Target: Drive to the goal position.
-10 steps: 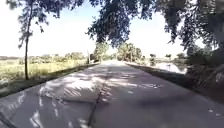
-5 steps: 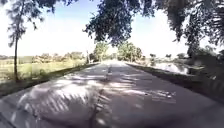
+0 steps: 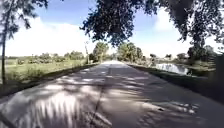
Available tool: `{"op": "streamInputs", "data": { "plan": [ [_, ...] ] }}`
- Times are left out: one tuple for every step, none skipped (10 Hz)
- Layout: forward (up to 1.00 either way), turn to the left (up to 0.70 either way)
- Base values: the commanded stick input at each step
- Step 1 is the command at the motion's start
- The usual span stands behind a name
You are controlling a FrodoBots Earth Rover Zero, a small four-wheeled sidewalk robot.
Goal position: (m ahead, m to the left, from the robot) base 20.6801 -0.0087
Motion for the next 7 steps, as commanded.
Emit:
{"op": "streamInputs", "data": {
  "plan": [
    [0.85,0.0],
    [0.85,0.0],
    [0.85,0.0],
    [0.85,0.0],
    [0.85,0.0],
    [0.85,0.0],
    [0.85,0.0]
  ]
}}
